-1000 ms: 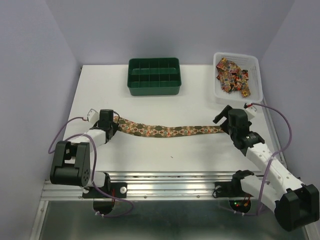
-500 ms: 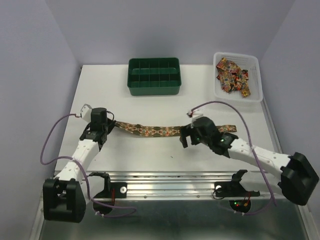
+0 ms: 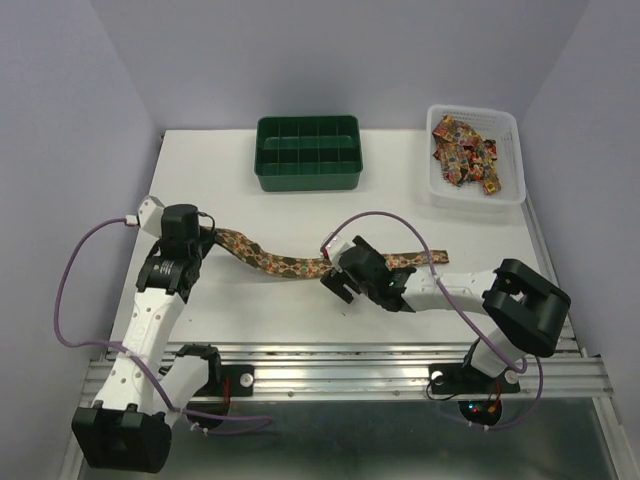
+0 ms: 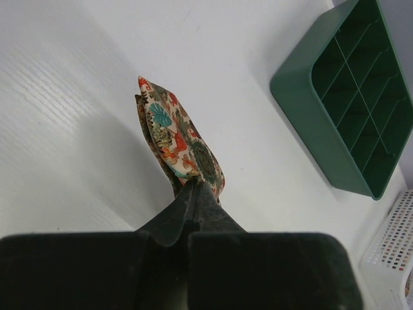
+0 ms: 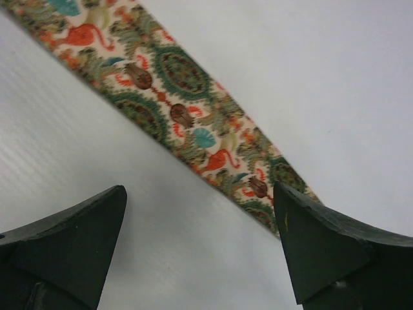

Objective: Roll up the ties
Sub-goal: Flatten the tie

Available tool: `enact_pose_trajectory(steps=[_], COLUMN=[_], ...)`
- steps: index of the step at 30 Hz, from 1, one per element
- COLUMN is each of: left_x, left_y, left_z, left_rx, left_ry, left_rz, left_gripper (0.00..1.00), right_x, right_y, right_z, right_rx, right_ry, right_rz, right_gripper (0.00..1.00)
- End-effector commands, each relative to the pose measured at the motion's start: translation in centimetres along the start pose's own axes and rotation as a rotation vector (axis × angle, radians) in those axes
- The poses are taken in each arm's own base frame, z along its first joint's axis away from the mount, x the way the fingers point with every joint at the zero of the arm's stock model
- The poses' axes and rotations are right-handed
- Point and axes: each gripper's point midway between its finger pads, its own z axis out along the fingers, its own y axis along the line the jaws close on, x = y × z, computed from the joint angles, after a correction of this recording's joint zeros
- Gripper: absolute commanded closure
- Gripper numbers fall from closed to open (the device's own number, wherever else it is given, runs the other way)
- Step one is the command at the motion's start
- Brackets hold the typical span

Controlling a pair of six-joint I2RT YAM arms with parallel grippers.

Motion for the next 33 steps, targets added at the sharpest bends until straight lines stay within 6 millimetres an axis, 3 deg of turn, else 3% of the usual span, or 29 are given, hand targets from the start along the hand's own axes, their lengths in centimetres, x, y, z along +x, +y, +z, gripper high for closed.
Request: enact_pose_trajectory(steps=[1,4,7,10,19,22,23,25,26,28,31,33], left_x=[-3.0,-4.4,-4.9,-5.1,-6.1,-6.4,-6.7,-6.9,-7.2,-7.8,-8.7,-9.8], left_y=[-0.4,-0.1,-0.4,-0.5,-1.3,-1.6,-1.7,-1.8,-2.0,-2.1,-2.2,-2.3], left_z=[-2.5,-3.4,-3.7,-3.5,-3.3,-3.1,-3.0,-3.0,-3.1,-3.3,-3.7,-4.3], left_rx=[-0.013,-0.033,-0.021,-0.032,-0.032,-0.024,-0.023,-0.020,-0.013,-0.021,-0.038,-0.055], left_ry=[-0.083,-0.134,-0.154,-0.158,-0.191,-0.199,-0.212,-0.225,-0.237,-0.258,-0.283,-0.313], left_rz=[-0.003,-0.011,-0.023,-0.020,-0.034,-0.029,-0.035,-0.047,-0.052,-0.059,-0.067,-0.081], left_gripper=[1.00,1.00,1.00,1.00,1.00,1.00,1.00,1.00,1.00,1.00,1.00,1.00], right_x=[-2.4,-0.3,0.8,1.4,3.9,4.2,4.4,4.0,4.0,2.0,-1.2,-4.3], right_y=[-3.4,-4.2,-4.2,-5.1,-3.0,-2.7,-2.5,-2.3,-1.7,-1.3,0.2,2.2], right_z=[-0.2,-0.2,0.1,0.6,1.9,2.3,2.5,2.7,2.5,1.8,-0.4,-3.7], right_rx=[0.181,0.230,0.177,0.161,-0.042,-0.075,-0.094,-0.126,-0.168,-0.205,-0.311,-0.462], right_ry=[-0.090,-0.014,0.021,0.046,0.153,0.172,0.182,0.190,0.198,0.145,0.045,-0.030], right_rz=[-0.036,-0.047,-0.017,0.021,0.054,0.069,0.073,0.096,0.101,0.157,0.293,0.439], right_gripper=[0.00,0.06,0.17,0.19,0.29,0.43,0.54,0.68,0.84,0.99,0.99,0.99])
